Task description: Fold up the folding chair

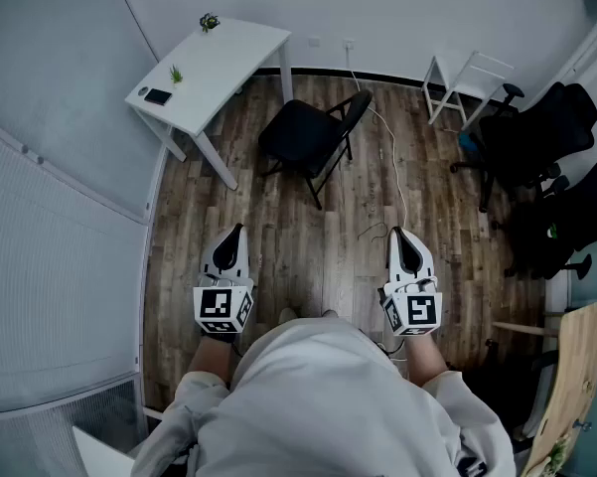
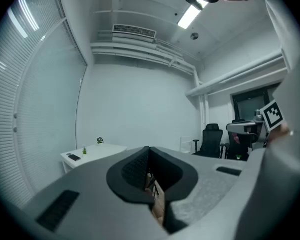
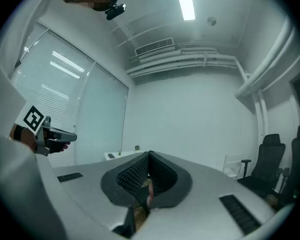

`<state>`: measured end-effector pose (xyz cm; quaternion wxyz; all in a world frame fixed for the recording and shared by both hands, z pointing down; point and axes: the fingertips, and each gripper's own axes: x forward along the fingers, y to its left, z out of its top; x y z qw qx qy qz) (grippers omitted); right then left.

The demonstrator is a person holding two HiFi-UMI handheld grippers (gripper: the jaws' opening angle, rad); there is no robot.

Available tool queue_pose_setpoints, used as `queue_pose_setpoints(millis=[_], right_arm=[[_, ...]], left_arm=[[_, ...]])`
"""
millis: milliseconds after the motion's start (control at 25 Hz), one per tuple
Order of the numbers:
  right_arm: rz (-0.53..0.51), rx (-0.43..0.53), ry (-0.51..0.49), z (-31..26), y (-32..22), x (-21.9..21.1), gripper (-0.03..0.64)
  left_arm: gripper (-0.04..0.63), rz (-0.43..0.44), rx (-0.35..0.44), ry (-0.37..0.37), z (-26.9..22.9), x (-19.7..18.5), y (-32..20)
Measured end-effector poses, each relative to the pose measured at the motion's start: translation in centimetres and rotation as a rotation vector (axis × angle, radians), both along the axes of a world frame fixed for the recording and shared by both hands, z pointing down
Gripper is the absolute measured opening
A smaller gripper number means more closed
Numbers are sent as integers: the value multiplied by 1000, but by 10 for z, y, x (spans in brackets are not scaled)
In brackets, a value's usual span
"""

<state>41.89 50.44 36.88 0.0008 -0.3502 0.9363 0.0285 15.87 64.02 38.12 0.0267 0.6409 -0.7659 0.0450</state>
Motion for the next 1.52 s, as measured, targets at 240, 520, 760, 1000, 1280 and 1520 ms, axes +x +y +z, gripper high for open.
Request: queue_pose_setpoints(millis=[240, 520, 760, 1000, 1280, 1520], right_arm=[[1, -6, 2, 0, -6, 6, 18], [-7, -6, 6, 0, -5, 2, 18], [-61, -2, -43, -6, -4, 2, 99], [-38, 41, -69, -22, -13, 19, 425], [-58, 37, -48, -13, -18, 25, 423], [-121, 25, -25, 2, -24, 30, 423]], left_arm=[[8, -4, -2, 3, -1, 3, -4], [6, 3, -3, 11, 2, 2, -5], [131, 41, 38, 38, -3, 4, -6], [443, -4, 67, 24, -15, -4, -4], [442, -34, 33, 15, -12, -8, -1], [442, -70, 14, 17, -2, 8, 3]])
